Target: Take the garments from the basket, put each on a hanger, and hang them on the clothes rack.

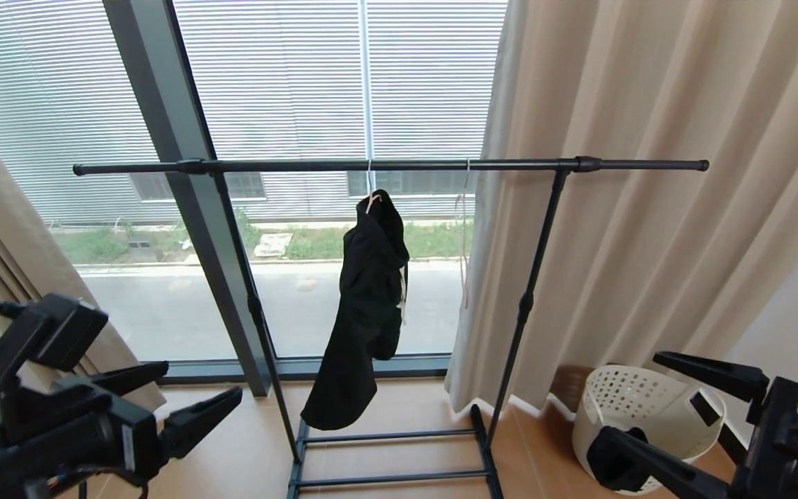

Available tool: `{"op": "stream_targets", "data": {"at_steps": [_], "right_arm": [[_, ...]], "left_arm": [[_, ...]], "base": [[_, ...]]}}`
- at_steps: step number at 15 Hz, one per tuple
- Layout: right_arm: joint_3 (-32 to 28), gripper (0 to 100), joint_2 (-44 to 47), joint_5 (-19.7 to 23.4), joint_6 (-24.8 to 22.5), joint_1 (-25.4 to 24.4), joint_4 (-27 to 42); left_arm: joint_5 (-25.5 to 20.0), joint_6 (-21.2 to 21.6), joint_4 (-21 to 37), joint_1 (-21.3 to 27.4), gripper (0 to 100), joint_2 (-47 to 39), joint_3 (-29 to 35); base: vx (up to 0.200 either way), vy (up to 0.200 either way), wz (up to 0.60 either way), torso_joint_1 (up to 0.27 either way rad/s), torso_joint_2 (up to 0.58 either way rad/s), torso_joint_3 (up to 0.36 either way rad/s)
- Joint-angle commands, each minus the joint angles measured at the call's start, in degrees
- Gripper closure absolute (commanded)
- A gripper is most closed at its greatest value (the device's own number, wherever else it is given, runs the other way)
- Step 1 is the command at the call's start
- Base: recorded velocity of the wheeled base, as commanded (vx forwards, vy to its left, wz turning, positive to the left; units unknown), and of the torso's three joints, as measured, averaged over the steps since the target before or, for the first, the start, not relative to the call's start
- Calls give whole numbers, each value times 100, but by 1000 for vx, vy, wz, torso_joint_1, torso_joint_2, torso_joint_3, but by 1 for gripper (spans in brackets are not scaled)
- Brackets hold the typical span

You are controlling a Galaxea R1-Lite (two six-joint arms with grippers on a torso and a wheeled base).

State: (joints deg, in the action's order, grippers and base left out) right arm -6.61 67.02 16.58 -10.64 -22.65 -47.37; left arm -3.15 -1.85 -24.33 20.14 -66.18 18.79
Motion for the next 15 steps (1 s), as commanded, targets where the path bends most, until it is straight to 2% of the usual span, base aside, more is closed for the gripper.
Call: {"op": "stream_targets", "data": {"at_steps": [1,3,5,6,7,8,10,12,14,15], "right_arm": [[599,0,-752,-199,-34,-205,114],[661,0,-1288,-278,-8,-187,686],[661,0,-2862,-304,-26,-196,2900],[661,0,-3582,-304,-34,-196,3788],[661,0,-3934,-304,-34,-196,4140],[652,0,-4690,-313,1,-196,4764],[573,0,-5050,-410,361,-161,5001],[564,0,-5024,-744,414,-82,5019],[564,0,-5129,-841,431,305,5019],[564,0,-5199,-841,431,525,5019]], "left_arm": [[-2,-157,-10,-1,0,1275,-903],[-11,-166,7,-1,0,1573,-1158],[-2,-193,7,-1,0,1723,-1492],[-2,-263,-1,-1,0,1828,-1597],[-2,-281,7,-10,0,1890,-1624],[-2,-289,7,-1,0,2022,-1712],[-2,-289,7,-1,0,2074,-1791],[7,-298,7,-10,0,2127,-1852],[7,-307,25,-28,0,2558,-1879],[7,-316,394,-54,0,2936,-1879]], "base": [[0,0,0,0,0,0],[0,0,0,0,0,0],[0,0,0,0,0,0],[0,0,0,0,0,0],[0,0,0,0,0,0],[0,0,0,0,0,0],[0,0,0,0,0,0],[0,0,0,0,0,0],[0,0,0,0,0,0],[0,0,0,0,0,0]]}}
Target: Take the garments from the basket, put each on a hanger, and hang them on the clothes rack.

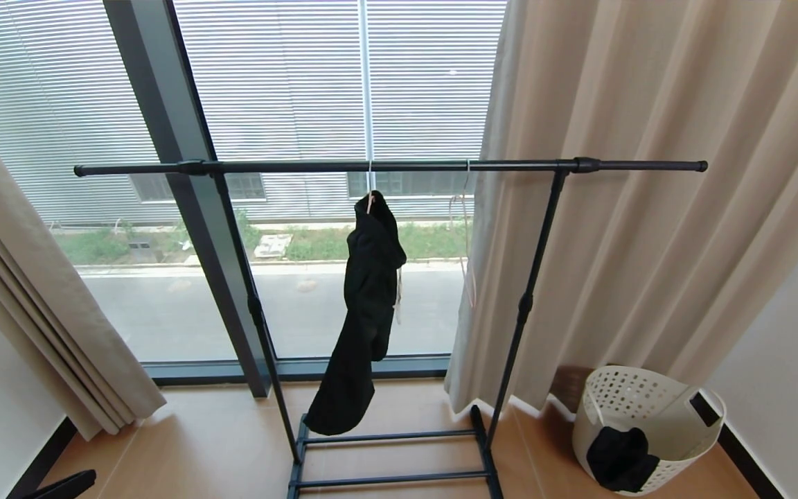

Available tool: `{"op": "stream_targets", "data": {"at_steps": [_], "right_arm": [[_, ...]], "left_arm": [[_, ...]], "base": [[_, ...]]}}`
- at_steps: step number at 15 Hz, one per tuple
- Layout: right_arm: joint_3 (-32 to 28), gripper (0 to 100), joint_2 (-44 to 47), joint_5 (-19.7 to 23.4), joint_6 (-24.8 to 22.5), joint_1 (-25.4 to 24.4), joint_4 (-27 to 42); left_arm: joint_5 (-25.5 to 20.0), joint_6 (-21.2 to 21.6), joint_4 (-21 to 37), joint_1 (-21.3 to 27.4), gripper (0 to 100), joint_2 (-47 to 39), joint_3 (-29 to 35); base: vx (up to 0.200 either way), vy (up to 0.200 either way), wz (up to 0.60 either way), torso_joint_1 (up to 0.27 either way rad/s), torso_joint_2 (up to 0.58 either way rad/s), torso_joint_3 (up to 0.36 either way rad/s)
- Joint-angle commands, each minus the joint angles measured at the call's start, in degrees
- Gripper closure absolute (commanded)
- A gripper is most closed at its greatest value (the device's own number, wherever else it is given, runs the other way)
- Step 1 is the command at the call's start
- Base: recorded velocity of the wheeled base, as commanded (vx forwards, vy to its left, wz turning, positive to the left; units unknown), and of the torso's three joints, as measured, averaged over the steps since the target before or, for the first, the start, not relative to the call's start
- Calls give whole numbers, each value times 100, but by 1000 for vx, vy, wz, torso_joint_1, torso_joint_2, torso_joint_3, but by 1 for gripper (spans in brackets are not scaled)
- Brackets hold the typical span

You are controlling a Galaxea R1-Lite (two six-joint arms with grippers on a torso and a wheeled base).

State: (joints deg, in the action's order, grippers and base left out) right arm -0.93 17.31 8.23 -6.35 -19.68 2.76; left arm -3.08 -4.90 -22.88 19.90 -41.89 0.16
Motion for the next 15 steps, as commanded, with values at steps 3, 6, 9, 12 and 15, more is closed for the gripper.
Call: {"op": "stream_targets", "data": {"at_steps": [3,6,9,12,15], "right_arm": [[-4,0,-386,-5,2,711,6],[5,0,-580,-23,2,957,6],[5,0,-764,-23,2,1133,6],[-4,0,-729,-23,2,1141,6],[-4,0,-755,-23,2,1141,6]], "left_arm": [[-34,33,1550,-12,0,1807,-16],[-17,59,1752,-73,0,2123,-16],[89,508,1866,-785,0,2396,-16],[71,938,1928,-1656,0,3565,-16],[54,1017,1937,-2033,0,4004,-16]], "base": [[0,0,0,0,0,0],[0,0,0,0,0,0],[0,0,0,0,0,0],[0,0,0,0,0,0],[0,0,0,0,0,0]]}}
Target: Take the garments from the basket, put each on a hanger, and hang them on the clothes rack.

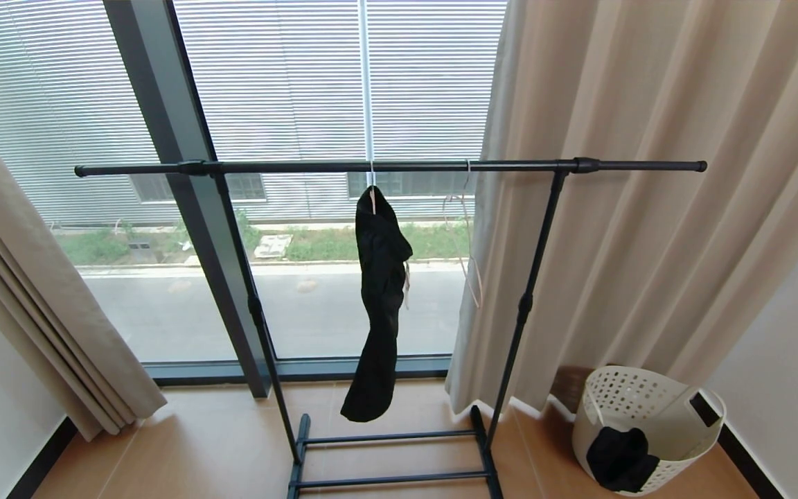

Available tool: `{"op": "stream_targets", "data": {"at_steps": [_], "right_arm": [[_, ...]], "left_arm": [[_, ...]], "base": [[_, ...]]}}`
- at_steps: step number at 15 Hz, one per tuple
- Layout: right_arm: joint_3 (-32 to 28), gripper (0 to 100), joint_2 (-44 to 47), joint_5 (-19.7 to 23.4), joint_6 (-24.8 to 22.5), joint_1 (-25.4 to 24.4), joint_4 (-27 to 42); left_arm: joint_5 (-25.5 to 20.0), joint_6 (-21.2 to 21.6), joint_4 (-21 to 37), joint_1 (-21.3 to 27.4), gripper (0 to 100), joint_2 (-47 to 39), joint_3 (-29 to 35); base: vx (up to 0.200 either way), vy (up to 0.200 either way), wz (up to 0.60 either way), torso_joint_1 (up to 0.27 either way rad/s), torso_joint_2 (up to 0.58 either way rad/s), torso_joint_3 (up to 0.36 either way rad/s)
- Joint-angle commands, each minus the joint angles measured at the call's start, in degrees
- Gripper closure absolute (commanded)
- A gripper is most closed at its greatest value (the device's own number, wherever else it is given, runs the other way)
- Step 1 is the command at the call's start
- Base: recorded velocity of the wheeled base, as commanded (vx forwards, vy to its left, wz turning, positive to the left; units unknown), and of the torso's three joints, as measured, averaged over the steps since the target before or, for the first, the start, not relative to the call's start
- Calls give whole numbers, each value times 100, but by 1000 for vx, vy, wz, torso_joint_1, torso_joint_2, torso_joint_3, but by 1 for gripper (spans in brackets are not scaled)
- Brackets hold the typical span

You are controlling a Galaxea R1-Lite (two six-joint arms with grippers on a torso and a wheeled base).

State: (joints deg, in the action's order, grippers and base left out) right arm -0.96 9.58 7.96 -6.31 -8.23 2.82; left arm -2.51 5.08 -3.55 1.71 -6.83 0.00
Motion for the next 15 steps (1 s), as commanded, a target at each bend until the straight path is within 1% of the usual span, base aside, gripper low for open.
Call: {"op": "stream_targets", "data": {"at_steps": [1,2,3,4,5,7,9,12,13,15], "right_arm": [[8,0,-97,4,-1,-3,-9],[8,0,-202,4,-1,-3,-9],[8,0,-387,4,-1,76,-9],[8,0,-413,4,-1,357,-9],[8,0,-484,4,-1,533,-9],[17,0,-941,-31,-10,779,-53],[35,0,-932,-383,148,779,-71],[26,0,-932,-295,218,779,-71],[17,0,-932,13,297,779,-44],[8,0,-932,30,297,779,-36]], "left_arm": [[-13,-69,30,-171,0,683,0],[-21,-253,100,-171,0,683,0],[-267,-359,153,-162,0,683,0],[-426,-359,170,-162,0,683,0],[-452,-359,170,-162,0,683,0],[-461,-359,170,-153,0,683,0],[-461,-359,170,-153,0,683,0],[-470,-350,170,-153,0,683,0],[-496,-341,170,-153,0,683,0],[-584,-333,170,-153,0,683,0]], "base": [[0,0,0,0,0,0],[0,0,0,0,0,0],[0,0,0,0,0,0],[0,0,0,0,0,0],[0,0,0,0,0,0],[0,0,0,0,0,0],[0,0,0,0,0,0],[0,0,0,0,0,0],[0,0,0,0,0,0],[0,0,0,0,0,0]]}}
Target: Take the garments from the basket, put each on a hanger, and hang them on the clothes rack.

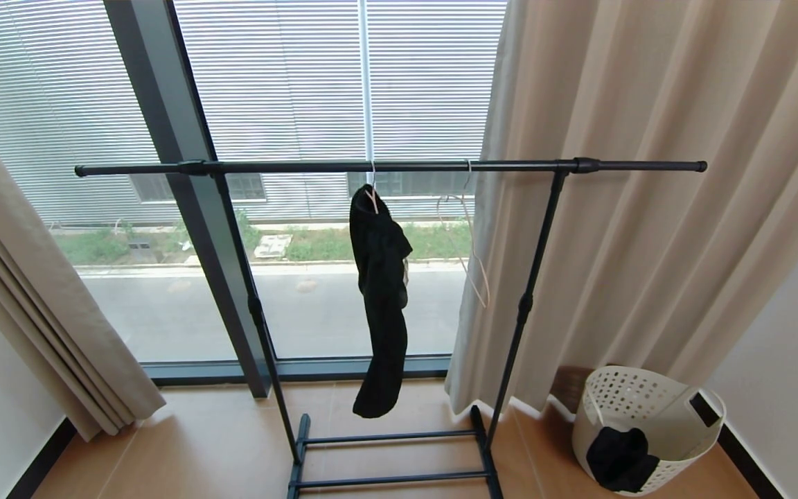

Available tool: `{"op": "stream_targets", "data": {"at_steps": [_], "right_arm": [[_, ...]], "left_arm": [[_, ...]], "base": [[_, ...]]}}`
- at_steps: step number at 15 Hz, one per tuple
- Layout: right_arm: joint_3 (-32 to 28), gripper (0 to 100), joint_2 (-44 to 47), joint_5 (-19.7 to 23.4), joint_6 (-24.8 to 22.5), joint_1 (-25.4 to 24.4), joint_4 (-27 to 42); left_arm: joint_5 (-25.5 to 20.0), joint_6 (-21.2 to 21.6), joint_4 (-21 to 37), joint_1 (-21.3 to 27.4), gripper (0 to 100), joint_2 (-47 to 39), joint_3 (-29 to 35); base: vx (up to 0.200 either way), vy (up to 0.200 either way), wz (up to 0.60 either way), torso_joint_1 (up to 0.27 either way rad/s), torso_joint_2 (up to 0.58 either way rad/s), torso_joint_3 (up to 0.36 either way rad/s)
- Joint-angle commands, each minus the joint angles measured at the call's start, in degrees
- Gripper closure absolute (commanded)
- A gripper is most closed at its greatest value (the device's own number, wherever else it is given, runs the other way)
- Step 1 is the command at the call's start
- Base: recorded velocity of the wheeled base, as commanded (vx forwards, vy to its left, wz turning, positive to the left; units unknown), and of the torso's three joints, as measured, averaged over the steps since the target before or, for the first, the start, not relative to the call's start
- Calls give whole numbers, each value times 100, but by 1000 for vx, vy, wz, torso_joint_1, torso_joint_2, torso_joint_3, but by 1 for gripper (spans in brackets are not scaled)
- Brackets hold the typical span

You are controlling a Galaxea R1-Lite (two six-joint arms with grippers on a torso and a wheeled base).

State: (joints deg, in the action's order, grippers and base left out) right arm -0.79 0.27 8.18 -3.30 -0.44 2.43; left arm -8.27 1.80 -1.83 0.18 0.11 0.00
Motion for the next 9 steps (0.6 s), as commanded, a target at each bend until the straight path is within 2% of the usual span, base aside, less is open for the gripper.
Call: {"op": "stream_targets", "data": {"at_steps": [1,9], "right_arm": [[0,0,0,8,-4,0,-5],[-9,0,0,26,-12,0,4]], "left_arm": [[-17,4,-2,-1,0,-11,0],[-167,4,16,-1,0,-11,0]], "base": [[0,0,0,0,0,0],[0,0,0,0,0,0]]}}
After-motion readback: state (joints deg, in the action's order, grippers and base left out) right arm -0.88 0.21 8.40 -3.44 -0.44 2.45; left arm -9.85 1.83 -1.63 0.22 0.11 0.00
